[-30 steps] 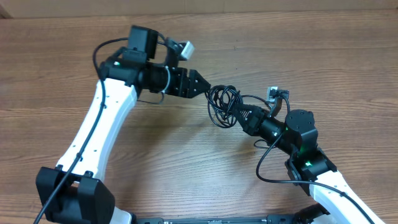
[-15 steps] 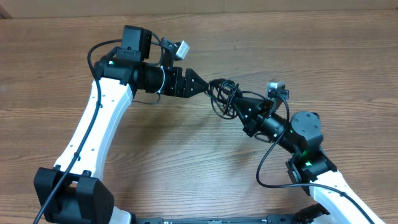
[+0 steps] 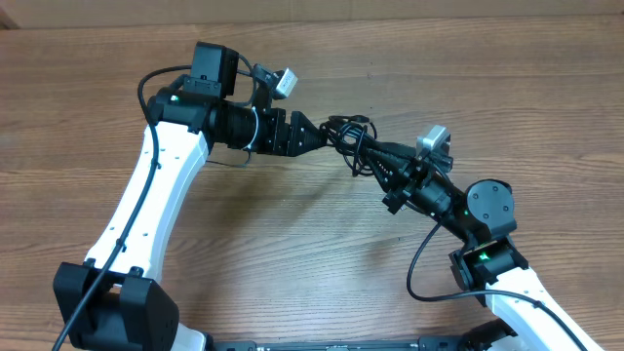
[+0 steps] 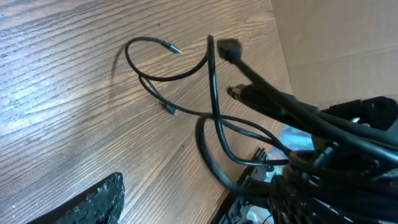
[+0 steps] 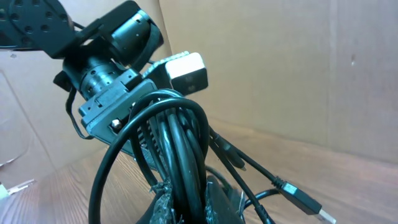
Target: Untangle cables
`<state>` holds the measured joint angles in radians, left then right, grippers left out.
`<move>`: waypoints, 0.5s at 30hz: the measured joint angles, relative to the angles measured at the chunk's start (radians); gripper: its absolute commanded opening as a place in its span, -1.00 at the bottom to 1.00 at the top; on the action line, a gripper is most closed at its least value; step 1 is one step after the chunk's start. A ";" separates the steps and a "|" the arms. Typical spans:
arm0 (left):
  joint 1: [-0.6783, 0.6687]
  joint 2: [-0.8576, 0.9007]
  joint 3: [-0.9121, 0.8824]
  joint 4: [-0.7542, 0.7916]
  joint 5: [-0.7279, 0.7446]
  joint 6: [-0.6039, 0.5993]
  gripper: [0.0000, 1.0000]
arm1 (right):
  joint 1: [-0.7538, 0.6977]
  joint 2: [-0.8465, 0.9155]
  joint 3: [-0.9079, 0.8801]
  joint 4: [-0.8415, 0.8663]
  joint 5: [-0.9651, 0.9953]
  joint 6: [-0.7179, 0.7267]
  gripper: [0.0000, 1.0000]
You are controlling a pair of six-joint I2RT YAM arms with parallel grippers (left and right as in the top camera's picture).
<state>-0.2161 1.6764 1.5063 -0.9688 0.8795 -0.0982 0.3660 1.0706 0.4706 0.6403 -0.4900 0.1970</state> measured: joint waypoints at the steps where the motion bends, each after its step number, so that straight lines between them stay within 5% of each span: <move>1: 0.000 0.000 0.000 0.000 0.000 0.000 0.48 | 0.000 0.000 0.000 0.004 -0.003 -0.003 -0.88; 15: 0.000 0.000 0.000 -0.004 0.000 0.000 0.47 | 0.000 0.000 0.000 0.065 -0.019 -0.041 -0.92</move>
<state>-0.2161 1.6764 1.5063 -0.9726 0.8791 -0.0982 0.3664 1.0706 0.4706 0.7052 -0.5091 0.1562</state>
